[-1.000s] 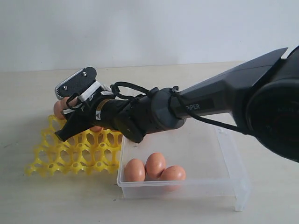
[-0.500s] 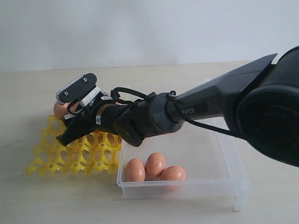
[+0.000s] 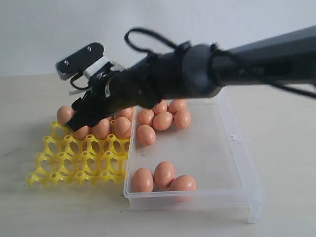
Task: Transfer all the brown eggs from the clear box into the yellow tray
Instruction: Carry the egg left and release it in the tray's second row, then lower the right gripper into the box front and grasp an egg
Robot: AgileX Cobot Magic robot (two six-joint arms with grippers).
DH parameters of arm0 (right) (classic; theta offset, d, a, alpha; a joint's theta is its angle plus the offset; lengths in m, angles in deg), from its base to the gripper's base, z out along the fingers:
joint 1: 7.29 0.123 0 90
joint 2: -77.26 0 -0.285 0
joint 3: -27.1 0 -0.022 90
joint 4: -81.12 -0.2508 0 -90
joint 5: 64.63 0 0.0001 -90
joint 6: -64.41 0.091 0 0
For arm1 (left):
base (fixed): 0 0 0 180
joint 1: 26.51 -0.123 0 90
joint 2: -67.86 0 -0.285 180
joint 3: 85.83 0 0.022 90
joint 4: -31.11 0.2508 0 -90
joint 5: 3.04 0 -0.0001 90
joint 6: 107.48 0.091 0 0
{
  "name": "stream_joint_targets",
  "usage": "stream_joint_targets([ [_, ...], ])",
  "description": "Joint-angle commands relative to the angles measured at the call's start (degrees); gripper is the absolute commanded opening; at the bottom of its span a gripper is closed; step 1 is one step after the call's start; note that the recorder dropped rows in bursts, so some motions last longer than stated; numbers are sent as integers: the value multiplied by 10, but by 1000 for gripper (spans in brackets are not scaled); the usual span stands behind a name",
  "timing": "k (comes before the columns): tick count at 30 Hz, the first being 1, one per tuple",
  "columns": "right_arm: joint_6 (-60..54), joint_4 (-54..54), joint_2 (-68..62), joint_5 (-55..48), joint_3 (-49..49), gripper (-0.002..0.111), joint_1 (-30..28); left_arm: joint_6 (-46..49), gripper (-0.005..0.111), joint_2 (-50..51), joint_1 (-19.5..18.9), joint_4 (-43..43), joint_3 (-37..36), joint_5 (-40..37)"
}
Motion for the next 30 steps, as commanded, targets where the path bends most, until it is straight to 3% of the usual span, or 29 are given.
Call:
stream_joint_targets([
  [1, 109, 1, 75, -265, 2, 60, -22, -3, 0, -3, 3, 0, 2, 4],
  [5, 161, -3, 84, -374, -24, 60, -45, -3, 0, -3, 3, 0, 2, 4],
  [13, 197, -61, 81, -332, -99, 60, -57, -3, 0, -3, 3, 0, 2, 4],
  [30, 272, -56, 13, -309, -102, 59, -62, -3, 0, -3, 3, 0, 2, 4],
])
